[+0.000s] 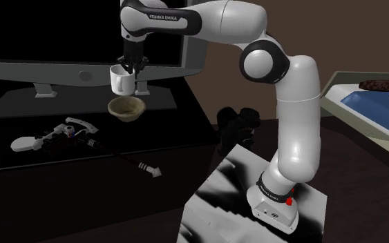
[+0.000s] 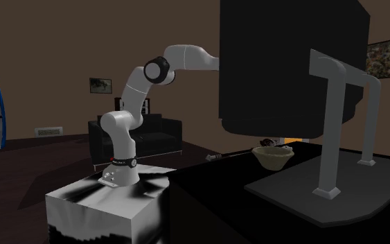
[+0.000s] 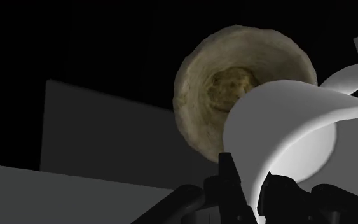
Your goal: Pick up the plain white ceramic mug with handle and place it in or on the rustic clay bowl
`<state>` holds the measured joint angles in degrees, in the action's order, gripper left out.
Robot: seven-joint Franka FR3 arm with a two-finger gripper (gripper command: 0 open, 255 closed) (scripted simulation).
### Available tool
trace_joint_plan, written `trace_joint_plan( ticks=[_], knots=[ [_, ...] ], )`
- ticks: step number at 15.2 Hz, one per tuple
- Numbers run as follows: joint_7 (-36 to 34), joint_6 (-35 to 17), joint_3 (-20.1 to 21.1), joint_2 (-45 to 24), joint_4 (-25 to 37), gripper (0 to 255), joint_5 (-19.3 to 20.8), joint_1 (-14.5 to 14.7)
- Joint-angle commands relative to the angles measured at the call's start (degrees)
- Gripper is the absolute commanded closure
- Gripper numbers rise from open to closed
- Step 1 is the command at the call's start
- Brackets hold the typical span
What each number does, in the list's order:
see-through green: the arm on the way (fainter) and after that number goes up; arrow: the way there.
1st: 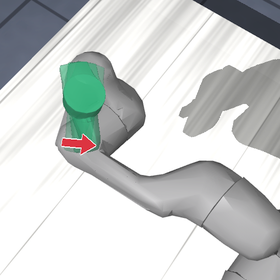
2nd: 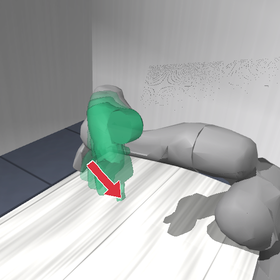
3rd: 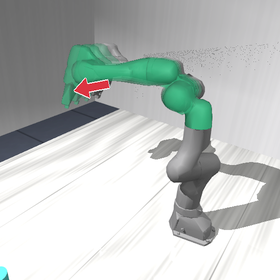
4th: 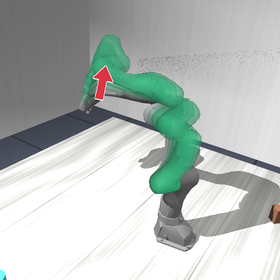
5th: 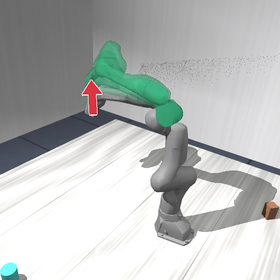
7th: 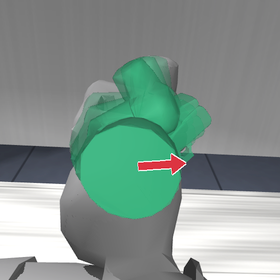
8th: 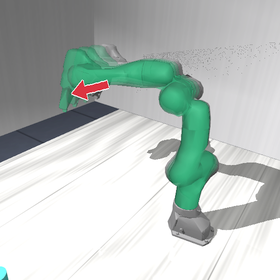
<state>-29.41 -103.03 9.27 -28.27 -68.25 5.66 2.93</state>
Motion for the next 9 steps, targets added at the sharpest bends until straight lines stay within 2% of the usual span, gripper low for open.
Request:
trace_joint_plan(
  ticks=[1,5,6,9],
  knots=[
    [7.01,-5.43,0.47,-5.22,-1.53,255,0.61,-1.06],
    [6.38,-5.32,2.74,-5.41,-1.47,255,1.98,-2.61],
    [6.22,-4.77,2.8,-5.29,-1.09,0,1.94,-2.48],
    [7.34,-1.34,2.29,-10.69,7.77,0,2.36,-2.35]
  ],
)
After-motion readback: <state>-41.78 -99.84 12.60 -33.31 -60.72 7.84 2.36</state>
